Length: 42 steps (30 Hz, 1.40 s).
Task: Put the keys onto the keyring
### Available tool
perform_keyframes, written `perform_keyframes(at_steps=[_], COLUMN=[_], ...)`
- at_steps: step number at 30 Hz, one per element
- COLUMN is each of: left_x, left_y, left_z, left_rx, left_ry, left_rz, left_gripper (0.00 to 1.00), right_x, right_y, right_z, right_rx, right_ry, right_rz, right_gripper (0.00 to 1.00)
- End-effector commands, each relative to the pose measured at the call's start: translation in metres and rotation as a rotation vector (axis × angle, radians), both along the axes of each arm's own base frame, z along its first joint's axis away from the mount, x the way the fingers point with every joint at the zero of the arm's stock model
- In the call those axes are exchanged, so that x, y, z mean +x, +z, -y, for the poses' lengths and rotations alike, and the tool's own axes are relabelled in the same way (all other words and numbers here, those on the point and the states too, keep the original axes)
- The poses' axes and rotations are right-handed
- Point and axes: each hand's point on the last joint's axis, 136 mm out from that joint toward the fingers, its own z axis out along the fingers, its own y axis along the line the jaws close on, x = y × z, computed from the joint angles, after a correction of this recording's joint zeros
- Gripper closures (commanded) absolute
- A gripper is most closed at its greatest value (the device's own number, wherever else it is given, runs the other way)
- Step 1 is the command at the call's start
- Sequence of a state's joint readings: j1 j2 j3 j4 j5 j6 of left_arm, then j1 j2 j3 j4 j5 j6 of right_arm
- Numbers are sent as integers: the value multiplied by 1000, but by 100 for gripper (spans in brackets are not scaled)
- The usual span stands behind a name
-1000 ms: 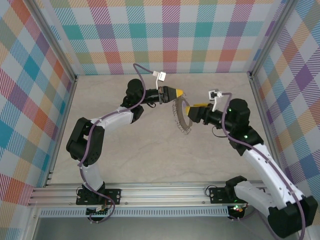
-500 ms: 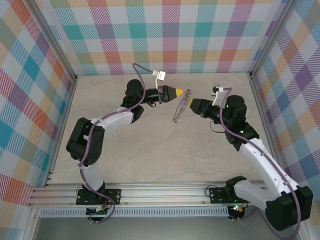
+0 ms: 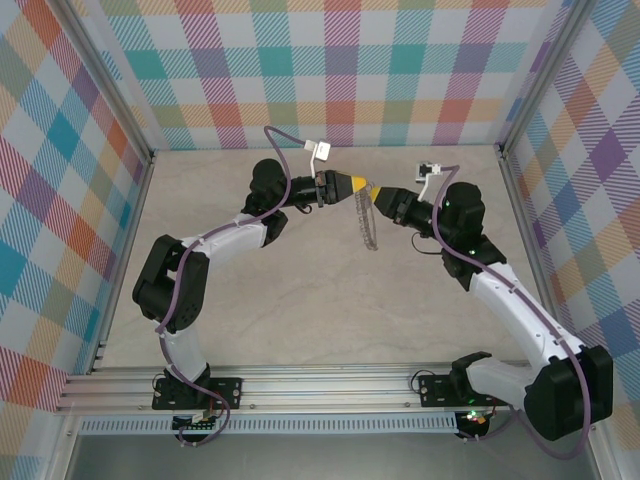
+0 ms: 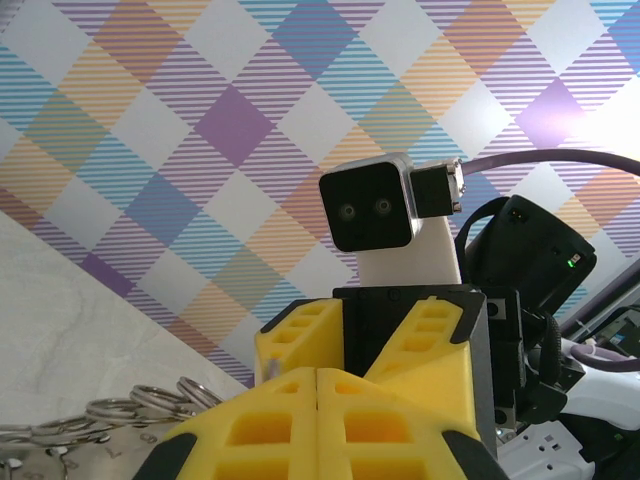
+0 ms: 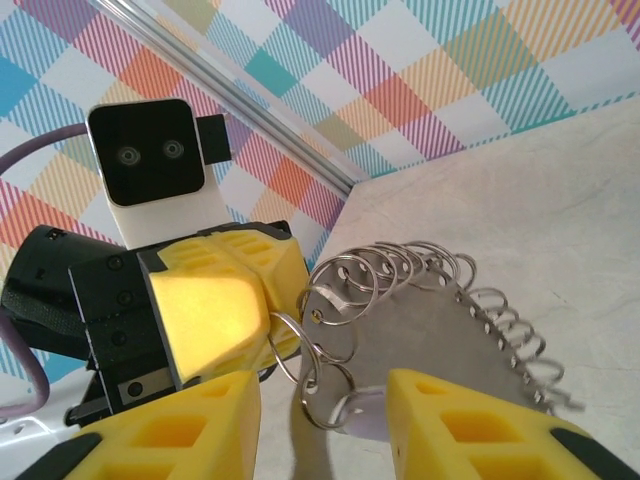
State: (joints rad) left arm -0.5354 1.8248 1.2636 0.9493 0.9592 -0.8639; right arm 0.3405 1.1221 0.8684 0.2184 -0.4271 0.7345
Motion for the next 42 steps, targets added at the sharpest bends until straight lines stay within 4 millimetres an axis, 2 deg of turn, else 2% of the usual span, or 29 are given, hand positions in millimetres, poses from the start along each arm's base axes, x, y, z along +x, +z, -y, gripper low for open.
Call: perform_keyframes(at_steps=[1, 8, 19, 25, 32, 38, 42], left_x=[-8, -7, -7, -7, -7, -7, -5], left_y=[11, 9, 9, 9, 9, 10, 8], left_z=[0, 0, 0, 0, 1, 0, 0], left_rx=[-32, -31, -32, -32, -32, -32, -25], left_ry=[-19, -18, -16, -16, -15, -15, -15], left_rz=[56, 53, 52, 51, 51, 52, 48], left_gripper=[100, 100, 100, 100, 100, 100, 100], right_x=[1, 6, 7, 6, 6, 6, 5], right_y=[32, 32, 33, 33, 29, 28, 30], right_z=[-3, -6, -12, -16, -17, -15, -12], right_rx=[55, 66, 85, 93, 93, 73, 38], right_ry=[22, 33, 68, 94, 102, 94, 98], right_rz=[77, 75, 71, 70, 61, 61, 65], right_gripper=[63, 65, 75, 76, 84, 99, 100])
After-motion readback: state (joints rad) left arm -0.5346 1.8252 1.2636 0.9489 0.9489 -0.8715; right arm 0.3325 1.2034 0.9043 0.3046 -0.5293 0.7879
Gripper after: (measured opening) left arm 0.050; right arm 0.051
